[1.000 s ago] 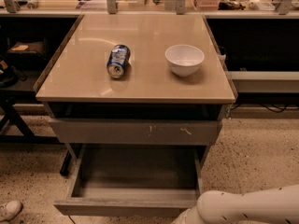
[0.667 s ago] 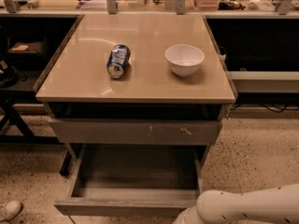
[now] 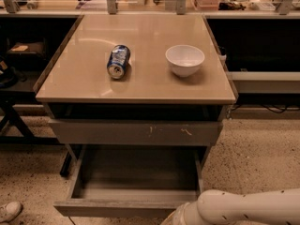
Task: Close middle drawer
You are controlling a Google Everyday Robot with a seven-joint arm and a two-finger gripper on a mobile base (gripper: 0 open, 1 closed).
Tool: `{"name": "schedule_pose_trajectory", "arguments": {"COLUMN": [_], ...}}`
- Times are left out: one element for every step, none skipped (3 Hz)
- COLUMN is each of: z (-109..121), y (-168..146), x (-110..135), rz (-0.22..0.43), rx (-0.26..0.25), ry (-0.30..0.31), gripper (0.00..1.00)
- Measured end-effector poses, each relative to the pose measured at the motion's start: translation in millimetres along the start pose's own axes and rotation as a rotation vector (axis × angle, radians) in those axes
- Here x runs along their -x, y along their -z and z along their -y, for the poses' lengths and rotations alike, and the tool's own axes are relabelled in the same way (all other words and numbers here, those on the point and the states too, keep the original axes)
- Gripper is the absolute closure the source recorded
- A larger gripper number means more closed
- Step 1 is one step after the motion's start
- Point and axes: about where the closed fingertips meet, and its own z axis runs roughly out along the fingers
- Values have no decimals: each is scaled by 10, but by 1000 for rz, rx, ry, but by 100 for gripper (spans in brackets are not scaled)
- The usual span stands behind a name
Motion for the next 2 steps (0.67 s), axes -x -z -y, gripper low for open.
{"name": "schedule_pose_trajectory", "arguments": {"z": [96,175], "y": [-19,-35], "x": [189,361], "rz": [9,9], "rx": [-41,-64], "ry": [66,117], "gripper": [100,100]}}
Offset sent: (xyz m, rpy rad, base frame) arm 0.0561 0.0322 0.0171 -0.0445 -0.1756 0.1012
